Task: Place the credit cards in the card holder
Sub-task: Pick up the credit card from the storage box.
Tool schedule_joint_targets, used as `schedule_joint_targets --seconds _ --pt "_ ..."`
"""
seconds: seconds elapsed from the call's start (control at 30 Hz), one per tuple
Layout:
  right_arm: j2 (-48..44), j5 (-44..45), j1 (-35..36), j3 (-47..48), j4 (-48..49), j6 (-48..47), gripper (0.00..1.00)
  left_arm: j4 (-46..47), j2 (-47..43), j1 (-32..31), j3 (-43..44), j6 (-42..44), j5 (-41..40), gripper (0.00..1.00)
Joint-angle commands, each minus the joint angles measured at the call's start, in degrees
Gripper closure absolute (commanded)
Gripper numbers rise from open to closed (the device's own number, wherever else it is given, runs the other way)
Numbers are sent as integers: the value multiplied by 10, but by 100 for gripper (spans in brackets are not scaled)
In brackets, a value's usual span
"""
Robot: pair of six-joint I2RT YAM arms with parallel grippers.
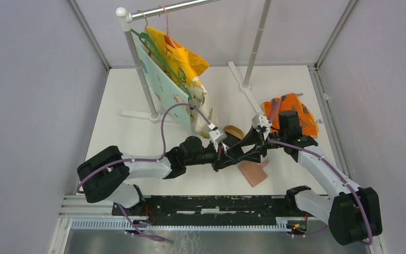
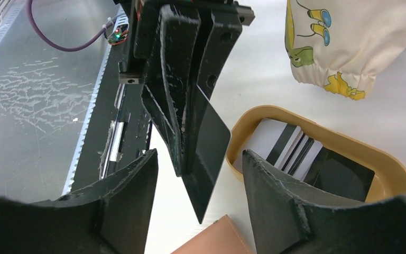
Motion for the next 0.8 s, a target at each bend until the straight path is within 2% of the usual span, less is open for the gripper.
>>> schedule_joint_targets --seconds 0.0,0.27,0.63,0.77 --pt "-6 -17 3 27 -3 -11 37 -123 -24 -1 32 71 -7 98" --pt "-1 -13 14 27 -1 -6 49 -157 -39 -2 41 96 -4 98" --pt "19 7 38 28 -5 -9 50 -169 -44 -10 51 111 -1 98" --pt "22 13 43 28 -8 -11 59 -169 -43 -11 53 113 -4 98"
